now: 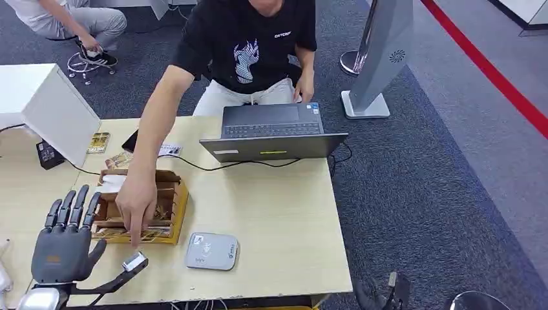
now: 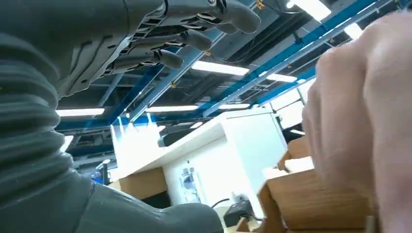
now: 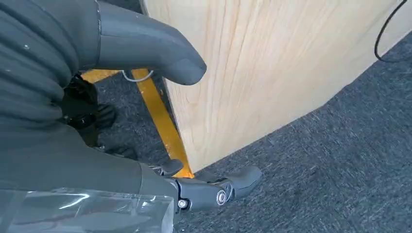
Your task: Pass the card to the sensor for recognition and then transmit it.
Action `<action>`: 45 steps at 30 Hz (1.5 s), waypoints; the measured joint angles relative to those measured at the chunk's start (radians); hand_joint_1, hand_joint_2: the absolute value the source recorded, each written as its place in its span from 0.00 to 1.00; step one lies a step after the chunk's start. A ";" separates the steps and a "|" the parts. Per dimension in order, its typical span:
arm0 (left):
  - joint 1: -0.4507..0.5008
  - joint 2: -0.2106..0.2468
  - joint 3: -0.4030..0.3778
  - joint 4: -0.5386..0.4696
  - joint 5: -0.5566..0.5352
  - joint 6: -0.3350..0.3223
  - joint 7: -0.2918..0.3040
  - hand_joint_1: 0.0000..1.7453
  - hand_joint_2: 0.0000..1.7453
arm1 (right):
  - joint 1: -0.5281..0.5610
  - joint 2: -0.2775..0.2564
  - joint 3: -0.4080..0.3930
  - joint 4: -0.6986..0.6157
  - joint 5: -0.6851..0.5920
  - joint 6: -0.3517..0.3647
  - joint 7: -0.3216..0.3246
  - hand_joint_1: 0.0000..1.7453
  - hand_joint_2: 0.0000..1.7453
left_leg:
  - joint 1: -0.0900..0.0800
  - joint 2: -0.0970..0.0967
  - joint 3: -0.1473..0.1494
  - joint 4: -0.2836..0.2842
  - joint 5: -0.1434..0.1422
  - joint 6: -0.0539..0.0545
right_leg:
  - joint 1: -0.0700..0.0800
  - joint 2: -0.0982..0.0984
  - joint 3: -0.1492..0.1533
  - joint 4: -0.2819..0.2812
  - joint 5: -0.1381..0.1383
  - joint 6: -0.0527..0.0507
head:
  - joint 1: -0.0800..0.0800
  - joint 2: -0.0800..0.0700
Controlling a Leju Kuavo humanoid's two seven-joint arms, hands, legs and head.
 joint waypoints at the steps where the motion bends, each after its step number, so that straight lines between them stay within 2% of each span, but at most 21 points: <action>1: 0.000 0.002 0.003 0.000 0.000 -0.001 0.001 0.00 1.00 | 0.000 0.002 0.000 -0.001 0.000 0.000 0.000 0.00 1.00 | 0.000 0.000 0.000 0.000 0.000 0.000 | 0.000 0.000 0.000 0.000 0.000 0.000 | 0.000 0.000; 6: -0.006 0.044 0.004 0.008 0.000 -0.013 0.041 0.00 1.00 | 0.000 0.003 -0.001 -0.003 0.001 0.000 0.000 0.00 1.00 | 0.000 0.000 0.000 0.000 0.000 0.000 | 0.000 0.000 0.000 0.000 0.000 0.000 | 0.000 0.000; 15: -0.017 0.098 0.004 0.042 0.000 -0.032 0.055 0.00 1.00 | -0.001 0.003 -0.002 -0.003 0.013 0.002 0.000 0.00 1.00 | 0.000 0.000 0.000 0.000 0.000 0.000 | 0.000 0.000 0.000 0.000 0.000 0.000 | 0.000 0.000; 45: -0.059 0.099 -0.015 0.141 0.000 -0.041 0.037 0.00 1.00 | -0.007 0.008 -0.002 -0.001 0.012 0.016 -0.001 0.00 1.00 | 0.000 0.000 0.000 0.000 0.000 0.000 | 0.000 0.000 0.000 0.000 0.000 0.000 | 0.000 0.000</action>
